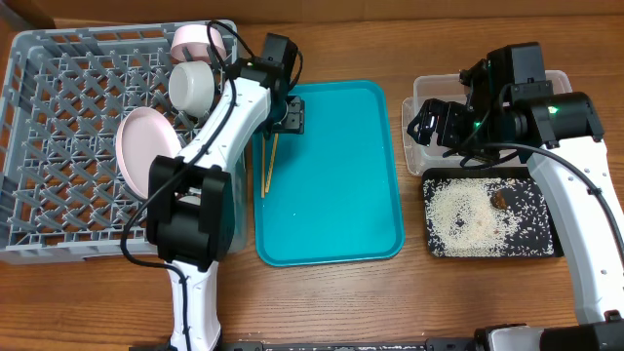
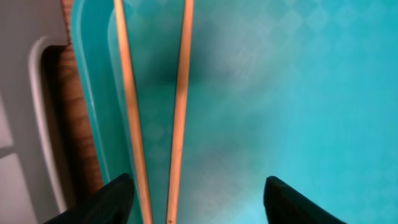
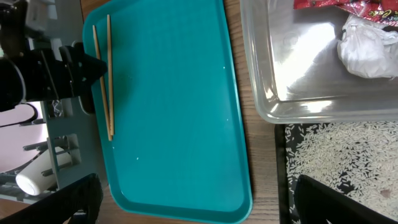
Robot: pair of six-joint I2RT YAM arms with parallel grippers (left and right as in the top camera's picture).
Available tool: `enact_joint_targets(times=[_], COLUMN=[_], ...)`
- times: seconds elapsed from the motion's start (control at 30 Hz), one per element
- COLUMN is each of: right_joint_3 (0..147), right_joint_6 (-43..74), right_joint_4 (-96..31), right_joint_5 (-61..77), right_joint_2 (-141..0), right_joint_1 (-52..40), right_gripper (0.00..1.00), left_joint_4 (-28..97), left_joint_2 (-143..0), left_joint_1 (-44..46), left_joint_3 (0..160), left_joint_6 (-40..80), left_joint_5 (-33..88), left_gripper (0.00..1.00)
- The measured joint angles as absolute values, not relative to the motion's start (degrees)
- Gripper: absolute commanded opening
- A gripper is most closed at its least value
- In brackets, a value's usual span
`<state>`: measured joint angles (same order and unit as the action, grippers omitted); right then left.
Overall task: Sort waste into correct bins and load items into the dishwasher
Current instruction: 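Grasp one wooden chopstick on the teal tray with the left gripper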
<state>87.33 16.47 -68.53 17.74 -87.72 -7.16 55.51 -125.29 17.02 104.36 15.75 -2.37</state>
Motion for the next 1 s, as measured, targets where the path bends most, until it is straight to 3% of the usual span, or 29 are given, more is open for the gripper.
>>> enact_joint_targets(times=[0.3, 0.33, 0.4, 0.5, 0.8, 1.0], right_joint_3=[87.33, 87.33, 87.33, 87.33, 87.33, 87.33], right_joint_6=[16.49, 16.47, 16.49, 16.47, 16.47, 16.45], right_joint_4=[-68.53, -68.55, -68.53, -68.58, -68.58, -68.53], right_joint_5=[17.76, 17.76, 17.74, 17.74, 17.74, 17.76], right_joint_2=[-87.72, -87.72, -87.72, -87.72, -87.72, -87.72], right_joint_1=[-7.18, -7.16, -7.16, -7.16, -7.16, -7.16], right_gripper=[1.00, 1.00, 1.00, 1.00, 1.00, 1.00], left_joint_4=[56.18, 56.25, 56.38, 56.80, 64.01, 79.50], left_joint_2=[-131.83, -131.79, -131.81, -131.81, -131.94, -130.08], left_joint_1=[17.12, 17.10, 17.10, 17.15, 17.15, 16.38], left_joint_3=[104.36, 104.38, 104.40, 104.40, 105.91, 123.35], left_joint_6=[14.83, 14.85, 14.87, 14.94, 15.00, 16.14], left_joint_5=[-1.89, -1.93, -1.63, -1.48, -1.50, -2.85], left_gripper=[0.60, 0.55, 0.25, 0.05, 0.04, 0.04])
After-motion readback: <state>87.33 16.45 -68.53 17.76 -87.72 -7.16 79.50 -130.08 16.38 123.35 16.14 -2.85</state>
